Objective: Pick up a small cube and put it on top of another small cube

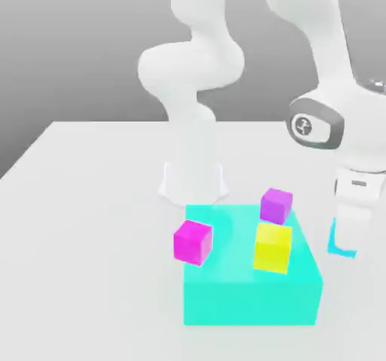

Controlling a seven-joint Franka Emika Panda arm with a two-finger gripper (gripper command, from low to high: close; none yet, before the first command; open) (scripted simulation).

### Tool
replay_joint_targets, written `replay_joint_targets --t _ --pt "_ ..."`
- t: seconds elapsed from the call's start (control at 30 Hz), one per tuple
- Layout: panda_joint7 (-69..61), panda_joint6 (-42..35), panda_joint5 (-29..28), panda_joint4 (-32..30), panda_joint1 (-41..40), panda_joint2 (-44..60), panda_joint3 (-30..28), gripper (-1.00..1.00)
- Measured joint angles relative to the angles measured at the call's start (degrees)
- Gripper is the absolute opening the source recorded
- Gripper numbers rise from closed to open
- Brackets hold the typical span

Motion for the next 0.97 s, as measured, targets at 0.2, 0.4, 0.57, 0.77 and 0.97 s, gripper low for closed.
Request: replay_joint_targets --t 0.2,0.4,0.57,0.77,0.97 --pt "-9.01 -8.57 3.68 -3.88 0.46 -12.65 -2.52 -1.0" --pt "-16.4 -17.17 4.95 -7.76 1.17 -25.11 -5.93 -1.0" --pt "-21.9 -24.3 5.07 -11.01 1.54 -35.42 -8.75 -1.0" --pt "-25.39 -21.91 5.22 -15.01 1.48 -36.93 -10.07 -1.0" --pt "-25.48 -14.83 5.31 -17.05 1.47 -31.91 -9.92 1.0"
